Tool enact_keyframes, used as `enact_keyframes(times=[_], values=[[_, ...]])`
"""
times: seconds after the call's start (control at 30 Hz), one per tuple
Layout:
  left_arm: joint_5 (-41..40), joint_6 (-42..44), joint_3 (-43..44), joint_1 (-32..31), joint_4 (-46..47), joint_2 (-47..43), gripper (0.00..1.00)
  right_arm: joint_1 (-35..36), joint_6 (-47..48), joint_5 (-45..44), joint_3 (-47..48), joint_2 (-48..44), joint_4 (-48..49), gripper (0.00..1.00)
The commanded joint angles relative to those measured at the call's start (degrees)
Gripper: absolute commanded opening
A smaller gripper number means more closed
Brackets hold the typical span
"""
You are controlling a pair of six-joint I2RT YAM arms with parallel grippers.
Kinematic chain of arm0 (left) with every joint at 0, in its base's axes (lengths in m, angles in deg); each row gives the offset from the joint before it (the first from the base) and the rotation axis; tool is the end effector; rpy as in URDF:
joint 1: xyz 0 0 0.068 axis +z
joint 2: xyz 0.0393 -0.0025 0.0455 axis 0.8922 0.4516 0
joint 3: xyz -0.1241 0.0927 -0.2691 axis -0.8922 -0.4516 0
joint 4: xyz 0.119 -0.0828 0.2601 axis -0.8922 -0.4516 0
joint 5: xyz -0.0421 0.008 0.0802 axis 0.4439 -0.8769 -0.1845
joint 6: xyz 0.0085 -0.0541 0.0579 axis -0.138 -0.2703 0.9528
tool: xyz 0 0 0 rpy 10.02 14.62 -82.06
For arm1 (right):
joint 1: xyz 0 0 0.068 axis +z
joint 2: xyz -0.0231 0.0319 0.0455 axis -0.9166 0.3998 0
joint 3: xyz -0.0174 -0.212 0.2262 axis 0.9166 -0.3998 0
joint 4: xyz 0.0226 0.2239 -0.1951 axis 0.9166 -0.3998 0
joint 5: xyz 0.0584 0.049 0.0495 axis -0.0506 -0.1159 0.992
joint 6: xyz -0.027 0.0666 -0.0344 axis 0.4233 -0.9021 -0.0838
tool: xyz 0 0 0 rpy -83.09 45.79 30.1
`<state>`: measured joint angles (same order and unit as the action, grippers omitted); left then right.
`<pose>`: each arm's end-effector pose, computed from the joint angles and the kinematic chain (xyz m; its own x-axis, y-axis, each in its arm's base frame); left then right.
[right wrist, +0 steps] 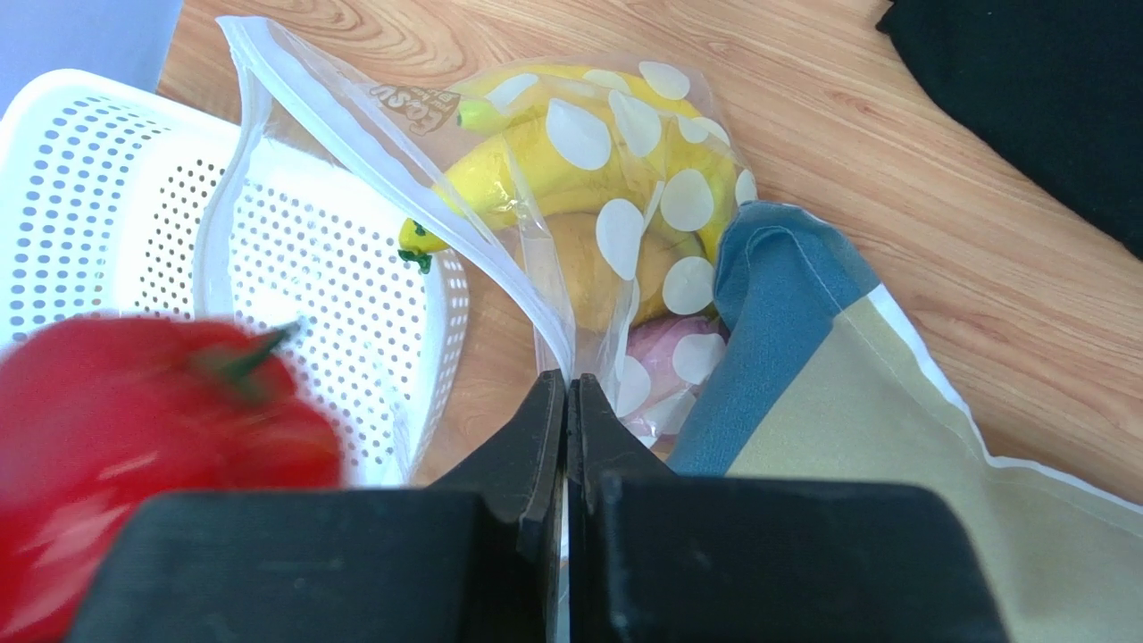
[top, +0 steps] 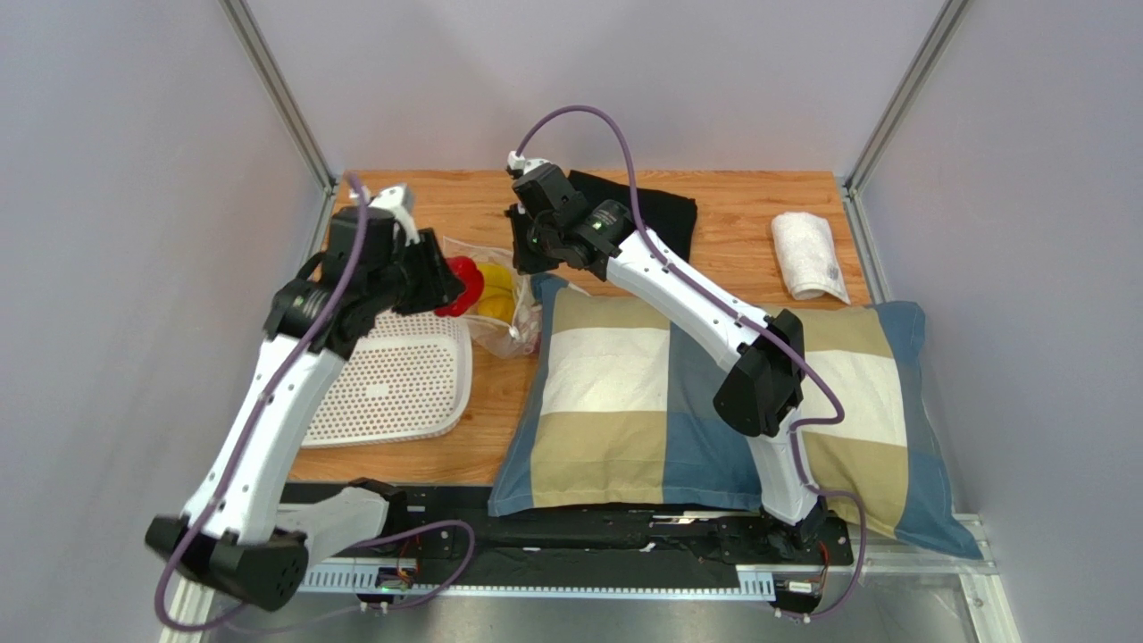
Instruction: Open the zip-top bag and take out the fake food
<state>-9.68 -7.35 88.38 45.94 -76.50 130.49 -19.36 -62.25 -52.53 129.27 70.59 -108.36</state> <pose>0.2704 -0.0895 0.4110 -0.6981 -0.2448 -0.6729 0.0499 0.9208 -0.3868 0.3779 0.3992 0.3641 -0.6999 -0.1638 -0.6952 -0.4516 0.8556 0.2530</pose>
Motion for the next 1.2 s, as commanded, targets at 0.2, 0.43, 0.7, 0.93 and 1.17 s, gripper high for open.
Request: enact_keyframes(times=[0.2, 0.43, 0.7, 0.93, 1.17], values=[[-21.74, -24.30, -10.84, -0.01, -25.92, -23.12, 0.00, -0.22, 2.35, -1.66, 1.02, -3.44, 1.30, 0.00], [-22.71, -31.26, -27.44, 0.86, -23.57, -22.68, 0.00, -0.22, 1.73, -0.78, -0.39, -4.50, 1.48, 0.00], [-22.09, -33.02, -29.93, 1.83, -22.32, -20.75, 0.48, 0.04, 1.82, -0.08, -0.92, -5.20, 1.56, 0.00], [-23.67, -29.42, -21.86, 1.92, -25.93, -19.34, 0.99, 0.57, 1.73, 0.36, 0.22, -4.59, 1.48, 0.00], [-1.33, -11.68, -11.29, 1.92, -5.59, -18.11, 0.76, 0.74, 2.17, 0.54, 1.10, -4.50, 0.95, 0.00]])
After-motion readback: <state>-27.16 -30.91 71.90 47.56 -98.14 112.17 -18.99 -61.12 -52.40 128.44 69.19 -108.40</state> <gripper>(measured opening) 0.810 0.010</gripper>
